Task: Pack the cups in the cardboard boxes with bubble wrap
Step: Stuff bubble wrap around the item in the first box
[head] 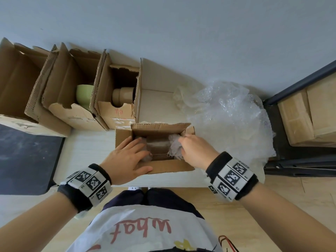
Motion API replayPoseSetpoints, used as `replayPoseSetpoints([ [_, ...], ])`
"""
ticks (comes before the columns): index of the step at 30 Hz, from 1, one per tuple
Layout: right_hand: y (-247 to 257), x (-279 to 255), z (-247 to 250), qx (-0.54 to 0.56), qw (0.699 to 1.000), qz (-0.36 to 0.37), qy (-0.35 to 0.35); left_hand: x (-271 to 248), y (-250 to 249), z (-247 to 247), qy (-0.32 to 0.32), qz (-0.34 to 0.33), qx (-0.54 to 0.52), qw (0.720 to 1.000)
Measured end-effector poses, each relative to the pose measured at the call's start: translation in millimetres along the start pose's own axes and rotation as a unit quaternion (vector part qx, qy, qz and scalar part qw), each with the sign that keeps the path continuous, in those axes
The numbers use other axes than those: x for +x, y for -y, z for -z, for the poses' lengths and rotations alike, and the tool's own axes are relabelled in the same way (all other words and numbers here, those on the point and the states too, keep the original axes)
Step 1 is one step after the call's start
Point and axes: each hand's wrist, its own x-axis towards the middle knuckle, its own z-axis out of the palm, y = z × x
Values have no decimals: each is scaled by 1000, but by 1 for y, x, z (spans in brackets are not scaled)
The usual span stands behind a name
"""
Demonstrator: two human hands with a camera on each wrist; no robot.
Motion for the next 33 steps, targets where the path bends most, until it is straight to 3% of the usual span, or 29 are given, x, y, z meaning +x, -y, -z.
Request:
replayPoseSetpoints([
  [5, 14, 9, -6, 40, 991, -51, 114, -21, 15, -4, -15, 52, 22, 998],
  [12, 18, 44, -6, 72, 961, -129, 232, -22, 23, -10, -5, 55, 17, 998],
  [14, 18, 45, -1, 86, 959, -146, 227, -20, 23, -12, -9, 56, 10, 998],
  [17, 17, 41, 3, 109, 967, -163, 162, -18, 25, -16, -18, 55, 0, 998],
  [19, 15, 32, 0, 98, 981, -127, 113, -18, 24, -16, -31, 57, -6, 998],
  [22, 19, 16, -11, 94, 985, -67, 125, -20, 21, -14, -35, 56, -18, 998],
  [27, 22, 23, -24, 185, 955, -152, 176, -26, 16, -10, -23, 58, 17, 998],
  [33, 19, 49, -16, 291, 921, -225, 127, -26, 14, -10, -20, 66, 15, 998],
])
